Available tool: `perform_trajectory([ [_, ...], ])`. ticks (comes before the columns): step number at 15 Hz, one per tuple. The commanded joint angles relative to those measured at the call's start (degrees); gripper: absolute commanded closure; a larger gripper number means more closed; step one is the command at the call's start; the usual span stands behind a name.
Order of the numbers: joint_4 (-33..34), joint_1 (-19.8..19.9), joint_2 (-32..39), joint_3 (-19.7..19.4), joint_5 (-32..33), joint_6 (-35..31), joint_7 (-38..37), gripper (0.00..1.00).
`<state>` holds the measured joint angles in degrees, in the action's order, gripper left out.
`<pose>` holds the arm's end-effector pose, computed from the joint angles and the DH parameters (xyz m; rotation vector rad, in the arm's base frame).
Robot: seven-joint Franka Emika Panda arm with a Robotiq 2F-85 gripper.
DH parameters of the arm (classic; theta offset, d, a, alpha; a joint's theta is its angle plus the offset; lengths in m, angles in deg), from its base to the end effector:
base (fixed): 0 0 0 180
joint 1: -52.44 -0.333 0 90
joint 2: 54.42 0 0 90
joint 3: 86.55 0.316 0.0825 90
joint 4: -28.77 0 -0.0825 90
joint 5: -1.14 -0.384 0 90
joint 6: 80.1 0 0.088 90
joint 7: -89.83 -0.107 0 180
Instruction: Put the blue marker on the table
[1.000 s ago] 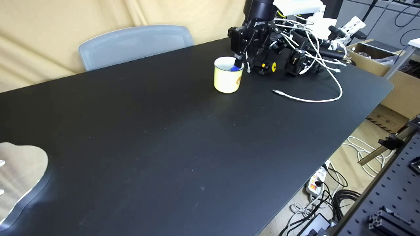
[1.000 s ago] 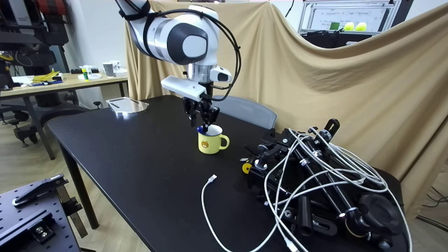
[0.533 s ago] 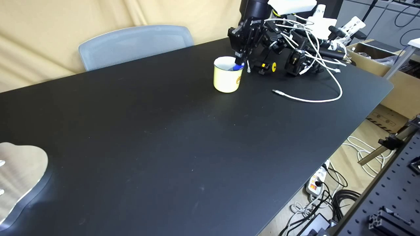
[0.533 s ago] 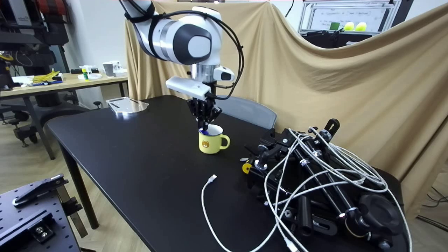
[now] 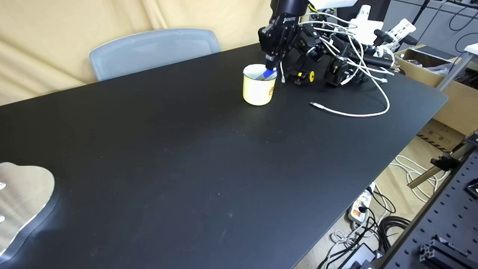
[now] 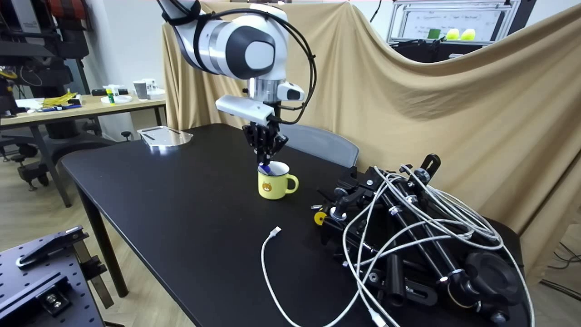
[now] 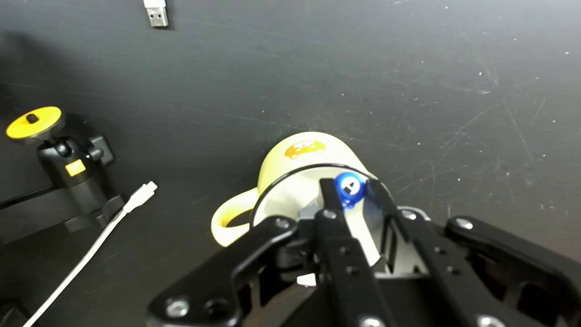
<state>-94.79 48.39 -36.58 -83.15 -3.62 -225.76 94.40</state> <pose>0.5704 0.0732 0.2600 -3.0628 -0.2138 -0.1115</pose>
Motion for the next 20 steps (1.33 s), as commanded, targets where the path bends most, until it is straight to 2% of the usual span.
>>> perform_trajectory([
  [1, -2.0, 0.4, -5.4, 0.9, -0.1, 2.4, -0.5, 0.95],
  [7, -7.4, -0.1, -15.0, 2.6, -2.0, 4.4, 1.7, 0.95],
  [11, -12.5, -1.4, -19.5, 3.5, -1.5, 1.9, 3.2, 0.95],
  [15, -16.9, -2.7, -20.9, 3.9, -1.7, -2.6, 6.5, 0.95],
  [20, -20.1, -3.5, -18.6, 4.0, -2.3, -10.2, 11.0, 0.95],
])
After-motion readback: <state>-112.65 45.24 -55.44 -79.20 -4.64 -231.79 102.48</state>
